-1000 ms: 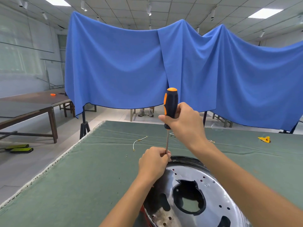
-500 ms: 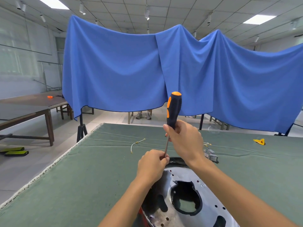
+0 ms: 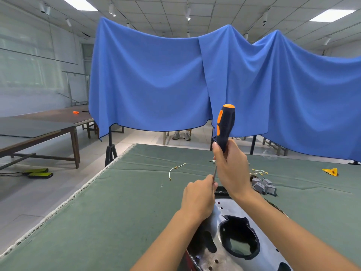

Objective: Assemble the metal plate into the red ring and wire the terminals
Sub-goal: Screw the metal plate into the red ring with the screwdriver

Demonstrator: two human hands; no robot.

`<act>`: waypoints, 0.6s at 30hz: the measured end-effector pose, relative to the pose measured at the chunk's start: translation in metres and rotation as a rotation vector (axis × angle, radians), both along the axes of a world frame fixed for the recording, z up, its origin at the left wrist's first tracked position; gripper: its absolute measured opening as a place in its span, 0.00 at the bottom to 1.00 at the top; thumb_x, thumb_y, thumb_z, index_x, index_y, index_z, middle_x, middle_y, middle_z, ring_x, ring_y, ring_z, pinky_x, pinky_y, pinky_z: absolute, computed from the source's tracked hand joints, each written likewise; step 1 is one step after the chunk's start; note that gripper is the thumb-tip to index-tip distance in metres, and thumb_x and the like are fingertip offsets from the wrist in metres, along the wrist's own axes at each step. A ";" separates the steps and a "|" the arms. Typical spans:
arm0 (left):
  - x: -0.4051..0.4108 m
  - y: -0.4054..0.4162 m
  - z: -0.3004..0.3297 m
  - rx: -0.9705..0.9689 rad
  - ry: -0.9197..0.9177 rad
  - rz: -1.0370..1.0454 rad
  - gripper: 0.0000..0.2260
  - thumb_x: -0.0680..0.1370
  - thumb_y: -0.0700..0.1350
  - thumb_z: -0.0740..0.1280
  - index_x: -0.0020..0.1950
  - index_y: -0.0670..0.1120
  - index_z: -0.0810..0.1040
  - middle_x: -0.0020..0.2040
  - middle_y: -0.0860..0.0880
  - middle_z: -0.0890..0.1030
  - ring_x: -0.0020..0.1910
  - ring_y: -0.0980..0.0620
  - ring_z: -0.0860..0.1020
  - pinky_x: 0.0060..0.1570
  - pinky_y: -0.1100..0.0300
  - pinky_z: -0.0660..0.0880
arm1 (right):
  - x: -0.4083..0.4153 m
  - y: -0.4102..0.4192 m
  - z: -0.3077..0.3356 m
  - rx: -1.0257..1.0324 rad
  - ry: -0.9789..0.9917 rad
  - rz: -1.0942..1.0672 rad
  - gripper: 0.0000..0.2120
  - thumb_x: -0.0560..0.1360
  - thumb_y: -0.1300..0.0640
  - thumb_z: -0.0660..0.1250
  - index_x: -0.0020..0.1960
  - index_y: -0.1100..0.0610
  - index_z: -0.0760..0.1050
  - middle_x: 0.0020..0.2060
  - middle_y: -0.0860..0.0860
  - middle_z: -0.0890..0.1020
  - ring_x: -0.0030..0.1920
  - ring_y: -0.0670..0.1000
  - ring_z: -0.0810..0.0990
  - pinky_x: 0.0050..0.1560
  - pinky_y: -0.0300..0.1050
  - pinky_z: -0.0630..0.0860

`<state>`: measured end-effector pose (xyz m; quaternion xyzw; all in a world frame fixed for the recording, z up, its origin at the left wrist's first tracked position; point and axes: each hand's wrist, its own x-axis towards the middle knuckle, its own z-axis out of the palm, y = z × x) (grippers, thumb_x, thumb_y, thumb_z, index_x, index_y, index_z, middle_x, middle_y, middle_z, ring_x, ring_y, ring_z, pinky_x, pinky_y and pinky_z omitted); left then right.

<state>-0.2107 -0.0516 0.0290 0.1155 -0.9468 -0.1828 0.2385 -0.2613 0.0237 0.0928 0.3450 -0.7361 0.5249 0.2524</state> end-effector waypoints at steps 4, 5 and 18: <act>-0.002 -0.001 0.001 -0.012 -0.016 0.011 0.13 0.83 0.48 0.49 0.55 0.44 0.70 0.50 0.45 0.82 0.49 0.38 0.76 0.49 0.48 0.70 | -0.010 -0.010 -0.005 -0.029 0.042 0.011 0.08 0.79 0.53 0.60 0.42 0.55 0.67 0.28 0.45 0.71 0.30 0.46 0.70 0.30 0.37 0.61; -0.002 -0.001 0.001 -0.015 -0.017 0.019 0.13 0.83 0.48 0.49 0.56 0.44 0.70 0.50 0.45 0.82 0.49 0.37 0.76 0.49 0.48 0.70 | -0.012 -0.012 -0.006 -0.038 0.045 0.009 0.09 0.79 0.53 0.60 0.42 0.55 0.67 0.28 0.45 0.70 0.29 0.46 0.70 0.30 0.36 0.62; -0.005 -0.003 -0.001 -0.096 -0.027 0.088 0.09 0.77 0.38 0.58 0.55 0.42 0.72 0.49 0.38 0.80 0.48 0.33 0.75 0.40 0.50 0.63 | -0.019 -0.015 -0.032 0.099 -0.034 0.101 0.11 0.79 0.51 0.61 0.42 0.55 0.68 0.29 0.53 0.78 0.34 0.57 0.78 0.38 0.51 0.74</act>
